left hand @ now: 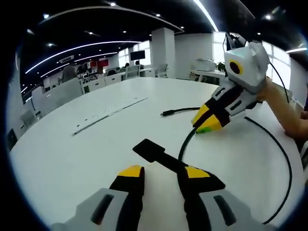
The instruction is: Find the charging cable on the desk, coil it up and secure with Velcro.
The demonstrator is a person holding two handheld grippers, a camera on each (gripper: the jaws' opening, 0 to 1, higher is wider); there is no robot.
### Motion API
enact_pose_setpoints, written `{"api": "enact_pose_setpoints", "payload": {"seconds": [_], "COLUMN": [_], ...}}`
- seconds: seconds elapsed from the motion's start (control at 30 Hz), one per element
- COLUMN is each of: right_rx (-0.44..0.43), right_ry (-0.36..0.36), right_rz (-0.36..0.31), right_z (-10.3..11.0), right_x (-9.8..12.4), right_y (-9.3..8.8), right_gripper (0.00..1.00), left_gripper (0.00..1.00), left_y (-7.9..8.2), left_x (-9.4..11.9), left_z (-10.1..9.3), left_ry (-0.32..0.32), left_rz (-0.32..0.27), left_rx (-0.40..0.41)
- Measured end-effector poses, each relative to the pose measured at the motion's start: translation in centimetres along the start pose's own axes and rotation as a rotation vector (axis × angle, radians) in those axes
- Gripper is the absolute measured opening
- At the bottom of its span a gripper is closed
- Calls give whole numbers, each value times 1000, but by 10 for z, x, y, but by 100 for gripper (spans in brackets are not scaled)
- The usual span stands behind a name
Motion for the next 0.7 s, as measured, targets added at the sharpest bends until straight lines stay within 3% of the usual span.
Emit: {"api": "enact_pose_setpoints", "payload": {"seconds": [0.43,0.5,0.7], "right_rx": [19,33,1], "right_ry": [-9,-14,3], "right_rz": [29,45,69], "right_z": [-3,-4,-8], "right_x": [4,6,11], "right_y": [-3,-5,-11], "right_gripper": [8,8,8], "left_gripper": [34,34,34], "left_y": [-7,-10,-15], "left_x": [15,19,31], "left_z": [-1,-1,9], "left_ry": [-5,-2,6], "left_rz": [71,105,123], "left_rx": [-27,-2,28]}}
Point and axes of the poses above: the point that each gripper's makers call its tool centre point, and the gripper's own axes: x roughly backward along the fingers, z roughly to its left, y roughly out of its top, the point moved 2 cm from there along x, roughly backward along the fingers, and after that the axes turned 3 degrees about -z, right-handed, at the moved point
